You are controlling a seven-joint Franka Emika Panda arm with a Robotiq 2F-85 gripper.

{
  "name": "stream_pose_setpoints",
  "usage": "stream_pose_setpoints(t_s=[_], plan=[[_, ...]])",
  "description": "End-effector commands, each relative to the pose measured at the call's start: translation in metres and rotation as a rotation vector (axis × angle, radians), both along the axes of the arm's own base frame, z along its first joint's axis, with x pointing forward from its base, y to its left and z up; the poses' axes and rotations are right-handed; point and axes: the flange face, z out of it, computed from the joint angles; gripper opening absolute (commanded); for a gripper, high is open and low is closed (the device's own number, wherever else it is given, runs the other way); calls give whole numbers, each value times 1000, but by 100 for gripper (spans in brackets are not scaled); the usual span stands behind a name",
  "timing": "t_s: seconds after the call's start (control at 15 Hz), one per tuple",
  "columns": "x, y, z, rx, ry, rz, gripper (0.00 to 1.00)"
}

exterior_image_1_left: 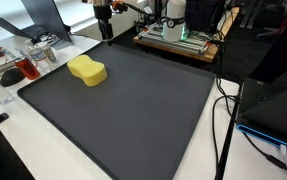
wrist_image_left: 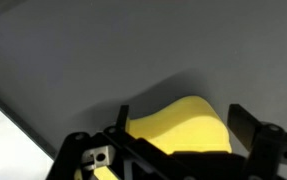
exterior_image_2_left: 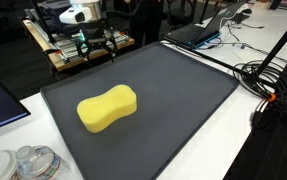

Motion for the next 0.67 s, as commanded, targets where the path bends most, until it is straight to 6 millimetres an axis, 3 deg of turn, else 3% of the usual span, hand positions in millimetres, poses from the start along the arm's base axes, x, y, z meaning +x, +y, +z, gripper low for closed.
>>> stream_pose_setpoints(t_s=[0.0,0.6], plan=[[-8,44,15,-87,49,14,100],[21,175,50,-152,175,183,100]])
